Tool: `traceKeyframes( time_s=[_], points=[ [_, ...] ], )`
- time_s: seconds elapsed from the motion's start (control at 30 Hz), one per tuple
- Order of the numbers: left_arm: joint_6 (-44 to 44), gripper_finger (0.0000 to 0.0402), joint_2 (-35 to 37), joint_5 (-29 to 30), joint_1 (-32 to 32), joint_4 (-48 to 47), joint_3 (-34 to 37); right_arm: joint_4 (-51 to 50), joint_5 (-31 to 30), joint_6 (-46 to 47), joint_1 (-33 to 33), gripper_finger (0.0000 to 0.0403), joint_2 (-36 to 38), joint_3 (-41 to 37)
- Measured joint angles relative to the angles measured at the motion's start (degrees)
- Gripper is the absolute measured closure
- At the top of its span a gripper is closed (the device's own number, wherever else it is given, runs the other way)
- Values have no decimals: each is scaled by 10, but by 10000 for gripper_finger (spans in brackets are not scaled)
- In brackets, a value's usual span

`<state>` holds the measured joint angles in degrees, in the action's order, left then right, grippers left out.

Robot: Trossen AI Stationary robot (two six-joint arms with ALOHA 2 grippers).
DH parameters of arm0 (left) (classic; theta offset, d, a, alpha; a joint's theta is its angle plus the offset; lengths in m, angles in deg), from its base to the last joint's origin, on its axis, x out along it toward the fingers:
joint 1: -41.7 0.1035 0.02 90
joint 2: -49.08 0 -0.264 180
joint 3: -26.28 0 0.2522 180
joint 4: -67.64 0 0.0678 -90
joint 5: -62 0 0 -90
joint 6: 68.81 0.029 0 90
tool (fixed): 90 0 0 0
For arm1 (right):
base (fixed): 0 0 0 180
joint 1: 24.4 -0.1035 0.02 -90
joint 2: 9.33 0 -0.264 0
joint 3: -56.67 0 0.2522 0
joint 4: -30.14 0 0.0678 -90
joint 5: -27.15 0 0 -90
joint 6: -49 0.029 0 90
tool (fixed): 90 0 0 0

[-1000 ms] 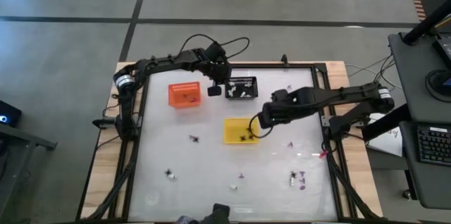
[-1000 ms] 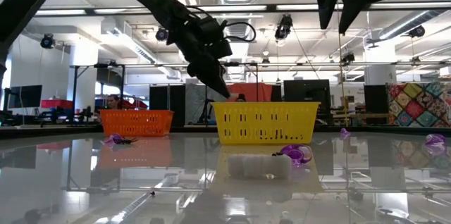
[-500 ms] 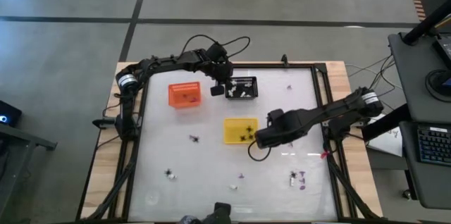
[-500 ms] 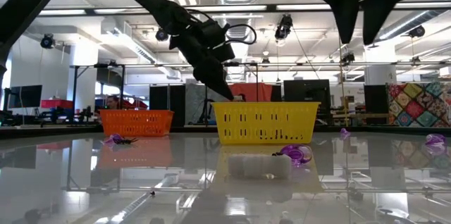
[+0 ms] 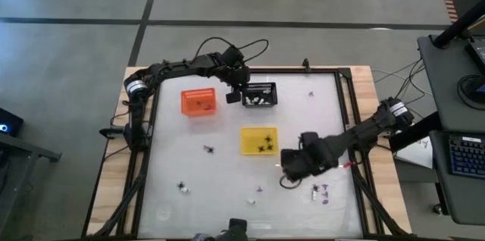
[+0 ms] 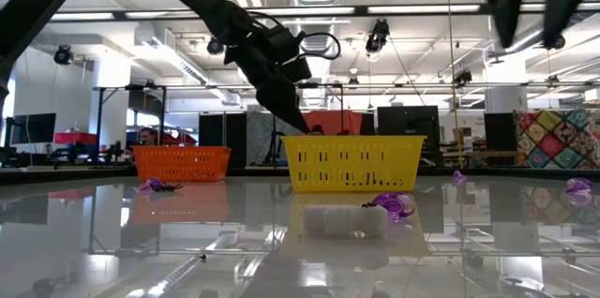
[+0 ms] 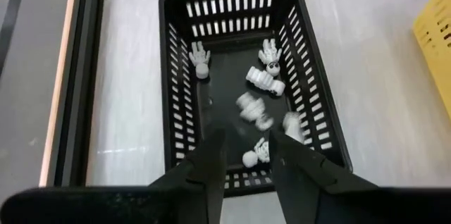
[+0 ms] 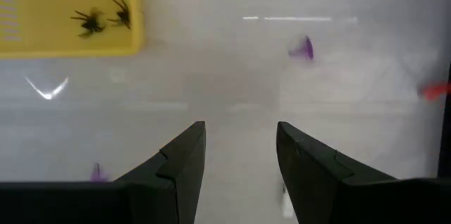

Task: Sort Halloween decoration
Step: Put the black spider toy into the yellow bin

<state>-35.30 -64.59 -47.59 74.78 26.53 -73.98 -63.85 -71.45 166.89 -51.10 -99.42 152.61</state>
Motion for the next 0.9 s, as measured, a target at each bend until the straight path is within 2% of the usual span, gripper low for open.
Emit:
traceKeyframes(
  time_s=[0.1, 0.23, 0.3, 0.5, 0.9],
  points=[
    [0, 310, 9, 22, 0, -14, 0, 9, 7, 86, -38, 239, 0, -18],
    [0, 310, 20, 36, 0, -31, 0, 59, 48, 193, -88, 239, 0, -58],
    [1, 310, 26, 36, 0, -34, 0, 106, 63, 201, -102, 239, 0, -82],
    [2, 309, 28, 37, 0, -40, -18, 216, 61, 201, -113, 239, 0, -149],
    [-2, 309, 28, 37, 0, -83, -64, 279, 92, 191, -150, 239, 0, -237]
  ],
)
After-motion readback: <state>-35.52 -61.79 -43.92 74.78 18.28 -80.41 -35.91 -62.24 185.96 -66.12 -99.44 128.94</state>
